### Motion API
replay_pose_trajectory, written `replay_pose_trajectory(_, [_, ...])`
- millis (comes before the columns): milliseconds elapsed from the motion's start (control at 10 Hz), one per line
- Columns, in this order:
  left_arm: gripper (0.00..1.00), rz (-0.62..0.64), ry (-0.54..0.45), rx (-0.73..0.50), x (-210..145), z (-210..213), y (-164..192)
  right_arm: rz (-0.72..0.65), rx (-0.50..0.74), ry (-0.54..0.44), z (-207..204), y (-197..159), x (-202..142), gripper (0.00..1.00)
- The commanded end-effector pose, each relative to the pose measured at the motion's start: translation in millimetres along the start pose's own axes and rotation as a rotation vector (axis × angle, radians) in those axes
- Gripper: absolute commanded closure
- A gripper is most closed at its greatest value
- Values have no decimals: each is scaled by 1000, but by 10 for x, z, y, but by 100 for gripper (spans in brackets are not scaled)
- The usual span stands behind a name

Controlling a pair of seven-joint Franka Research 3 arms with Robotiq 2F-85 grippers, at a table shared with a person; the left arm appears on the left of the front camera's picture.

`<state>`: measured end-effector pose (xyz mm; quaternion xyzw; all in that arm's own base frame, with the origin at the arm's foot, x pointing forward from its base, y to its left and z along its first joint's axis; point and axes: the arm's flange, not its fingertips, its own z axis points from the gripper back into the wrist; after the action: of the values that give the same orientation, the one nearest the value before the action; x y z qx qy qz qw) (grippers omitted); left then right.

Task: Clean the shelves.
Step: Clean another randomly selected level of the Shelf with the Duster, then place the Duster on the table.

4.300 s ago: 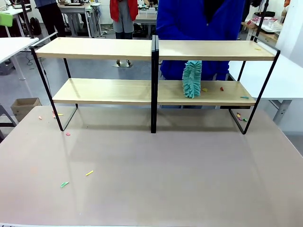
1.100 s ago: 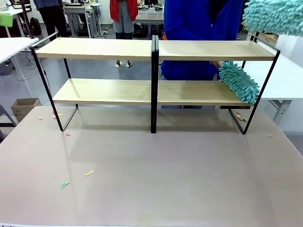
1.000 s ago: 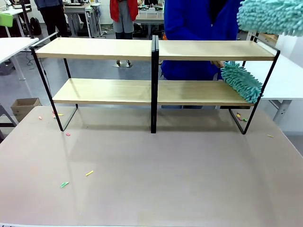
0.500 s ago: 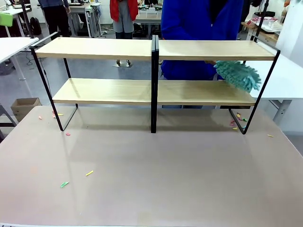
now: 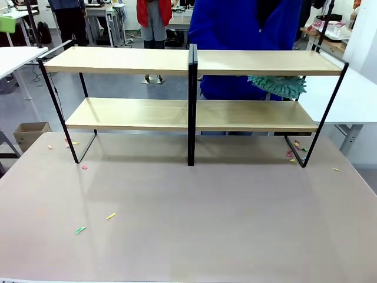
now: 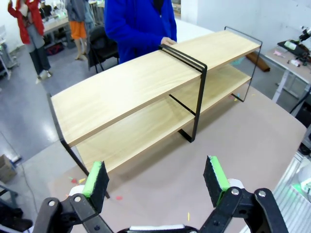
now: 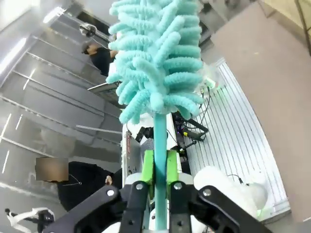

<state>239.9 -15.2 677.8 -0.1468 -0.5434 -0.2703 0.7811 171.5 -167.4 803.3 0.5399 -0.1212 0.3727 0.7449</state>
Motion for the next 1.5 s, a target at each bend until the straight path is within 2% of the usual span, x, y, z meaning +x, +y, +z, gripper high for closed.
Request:
replay_pose_trajectory(0, [0, -8, -3, -11, -6, 6, 17, 130, 21, -85, 113, -15, -233, 88])
replay_pose_trajectory(100, [0, -8, -3, -11, -6, 6, 17, 166, -9, -144, 125, -101, -259, 88])
replay_pose_trajectory(200, [0, -8, -3, -11, -6, 6, 17, 50, 3, -39, 114, 45, -183, 88])
replay_pose_trajectory(1400, [0, -8, -3, -11, -6, 6, 17, 50, 3, -39, 114, 45, -183, 88])
